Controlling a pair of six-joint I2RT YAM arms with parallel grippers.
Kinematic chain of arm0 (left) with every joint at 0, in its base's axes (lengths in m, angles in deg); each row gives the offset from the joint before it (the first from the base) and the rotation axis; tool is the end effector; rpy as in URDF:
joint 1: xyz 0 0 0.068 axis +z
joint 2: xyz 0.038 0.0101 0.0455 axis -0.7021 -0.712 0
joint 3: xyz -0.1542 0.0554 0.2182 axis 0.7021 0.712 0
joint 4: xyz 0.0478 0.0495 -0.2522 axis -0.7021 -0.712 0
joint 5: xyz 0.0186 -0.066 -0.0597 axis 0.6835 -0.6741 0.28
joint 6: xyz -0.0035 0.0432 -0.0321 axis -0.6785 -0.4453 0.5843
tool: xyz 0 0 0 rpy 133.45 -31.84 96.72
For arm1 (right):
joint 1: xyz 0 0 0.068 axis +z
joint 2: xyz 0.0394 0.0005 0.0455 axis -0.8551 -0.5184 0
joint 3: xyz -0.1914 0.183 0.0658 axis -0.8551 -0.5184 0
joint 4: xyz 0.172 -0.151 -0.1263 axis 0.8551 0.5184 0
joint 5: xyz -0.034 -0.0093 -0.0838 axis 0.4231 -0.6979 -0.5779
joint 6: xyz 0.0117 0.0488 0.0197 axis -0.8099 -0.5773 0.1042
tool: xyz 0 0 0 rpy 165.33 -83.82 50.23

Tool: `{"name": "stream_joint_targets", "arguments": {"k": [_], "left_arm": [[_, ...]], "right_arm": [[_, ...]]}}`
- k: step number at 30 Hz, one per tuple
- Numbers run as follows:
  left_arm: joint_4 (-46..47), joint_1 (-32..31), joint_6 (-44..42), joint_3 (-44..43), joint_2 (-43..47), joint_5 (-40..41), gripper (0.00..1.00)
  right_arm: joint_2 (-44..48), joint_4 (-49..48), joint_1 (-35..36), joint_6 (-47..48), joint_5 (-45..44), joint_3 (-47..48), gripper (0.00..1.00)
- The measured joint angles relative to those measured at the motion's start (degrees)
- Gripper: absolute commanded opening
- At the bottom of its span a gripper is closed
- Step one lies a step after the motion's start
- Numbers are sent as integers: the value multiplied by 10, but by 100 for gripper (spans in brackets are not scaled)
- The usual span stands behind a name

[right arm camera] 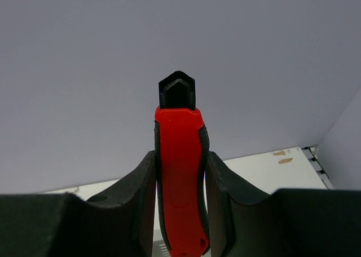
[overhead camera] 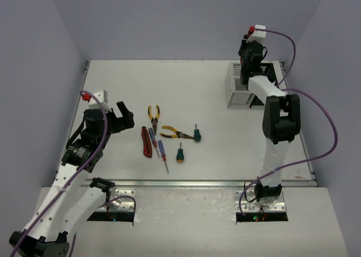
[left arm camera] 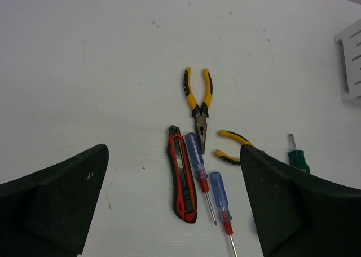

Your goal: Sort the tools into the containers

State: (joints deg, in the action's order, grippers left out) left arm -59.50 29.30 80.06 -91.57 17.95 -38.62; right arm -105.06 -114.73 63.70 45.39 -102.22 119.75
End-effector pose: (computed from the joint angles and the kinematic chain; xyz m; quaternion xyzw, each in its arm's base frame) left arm 0.1456 -0.0310 0.3152 -0.0953 0.8284 -0.0648 0.5482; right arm 0.4996 0.0312 0.2843 0.1394 0.6684 -0.0368 0.7297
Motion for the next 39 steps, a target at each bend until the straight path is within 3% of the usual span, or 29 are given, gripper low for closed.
{"name": "stream_joint_targets", "arguments": {"k": [5,9,10,11,12,13,14,16,21,26,33,36,39], "left_arm": [[0,-6,0,0,0,-1,100],[0,-9,0,0,0,-1,100],[0,-10,0,0,0,-1,100],[0,-12,0,0,0,-1,100],[0,-12,0,0,0,-1,100],[0,-12,0,0,0,-1,100],[0,-13,0,0,0,-1,100],[0,-13,0,0,0,-1,100],[0,-13,0,0,0,0,100],[0,-13,1,0,-9,5,100],[-28,-14,75,-36,-120,2,100],[-20,-34,113,-40,-189,-3,100],[-19,-69,141,-44,-290,1,100]], "right_arm": [[-3,-75,-2,4,-4,-43,0],[8,-135,1,-3,-2,-130,0],[9,-145,2,-5,-2,-151,5],[9,-148,2,-8,-1,-168,28],[9,-148,2,-9,-1,-181,43],[9,-148,2,-9,0,-191,71],[9,-150,2,-10,1,-200,87],[14,-157,2,-12,10,-215,96],[56,-140,8,-6,23,-226,99],[117,-54,20,-4,31,-166,99],[177,310,96,-34,24,44,99],[233,437,150,-79,46,40,98],[303,495,180,-123,93,-48,96]]}}
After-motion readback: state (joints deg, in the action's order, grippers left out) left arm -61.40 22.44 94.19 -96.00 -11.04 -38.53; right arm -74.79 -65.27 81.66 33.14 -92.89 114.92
